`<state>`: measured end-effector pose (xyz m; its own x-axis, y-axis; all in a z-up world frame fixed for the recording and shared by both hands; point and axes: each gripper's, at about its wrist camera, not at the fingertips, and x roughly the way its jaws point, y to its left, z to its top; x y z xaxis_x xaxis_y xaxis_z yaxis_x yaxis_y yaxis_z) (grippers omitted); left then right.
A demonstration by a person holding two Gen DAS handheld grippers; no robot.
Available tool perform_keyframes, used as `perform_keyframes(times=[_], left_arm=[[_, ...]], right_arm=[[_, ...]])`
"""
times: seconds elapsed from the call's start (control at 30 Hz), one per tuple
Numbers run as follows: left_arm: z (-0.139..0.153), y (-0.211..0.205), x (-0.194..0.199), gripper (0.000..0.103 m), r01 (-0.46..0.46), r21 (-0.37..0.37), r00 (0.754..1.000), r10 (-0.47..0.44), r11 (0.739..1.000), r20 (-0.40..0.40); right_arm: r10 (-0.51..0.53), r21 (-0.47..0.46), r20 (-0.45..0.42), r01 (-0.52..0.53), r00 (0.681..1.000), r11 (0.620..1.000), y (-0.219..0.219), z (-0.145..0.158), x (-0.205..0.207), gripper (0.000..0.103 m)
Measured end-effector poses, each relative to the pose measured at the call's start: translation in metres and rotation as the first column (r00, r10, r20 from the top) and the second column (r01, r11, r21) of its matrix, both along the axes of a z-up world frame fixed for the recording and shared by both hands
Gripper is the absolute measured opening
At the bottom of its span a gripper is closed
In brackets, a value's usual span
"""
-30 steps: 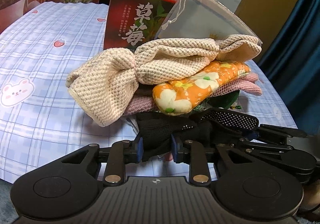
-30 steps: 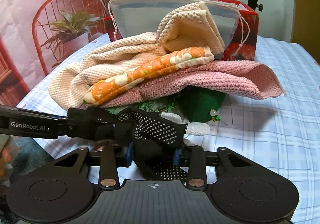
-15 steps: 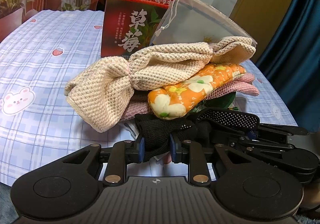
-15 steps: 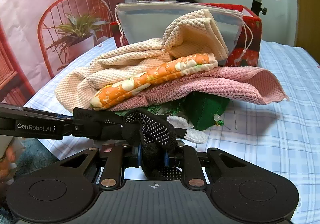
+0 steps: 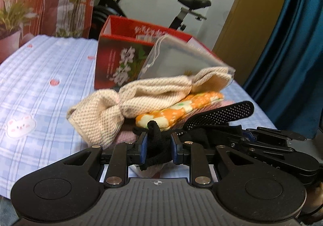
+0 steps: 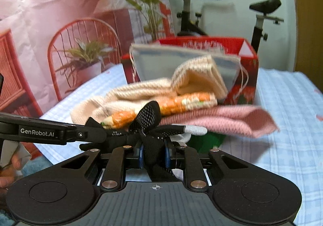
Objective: Organize soft objects
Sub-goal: 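Lift the black gloves with both grippers and carry them over the red box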
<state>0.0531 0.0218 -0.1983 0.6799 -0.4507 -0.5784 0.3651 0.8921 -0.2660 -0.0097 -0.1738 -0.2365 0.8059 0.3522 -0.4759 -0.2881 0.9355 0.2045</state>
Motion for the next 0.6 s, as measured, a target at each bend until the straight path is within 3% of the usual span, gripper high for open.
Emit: perform_keyframes(times=[0.2,0.3,0.6], left_arm=[[0.022,-0.002,-0.01,0.025,0.023,-0.043,0.997,-0.02,0.999,0.078],[0.032,-0.006,-0.015,0.018,0.026,-0.042,0.993,-0.021,0.999,0.119],[0.046,-0.002,-0.01,0.015,0.011,-0.115,0.989,0.005,0.993,0.146]], right_arm=[[-0.013,0.002,0.07,0.013,0.997,1.0,-0.005,0.02,-0.005,0.017],[-0.026,0.015,0.1,0.025,0.995,1.0,-0.007,0.028,-0.006,0.017],[-0.044,0.05,0.155,0.036,0.987,0.998,-0.014,0.046,-0.011,0.017]])
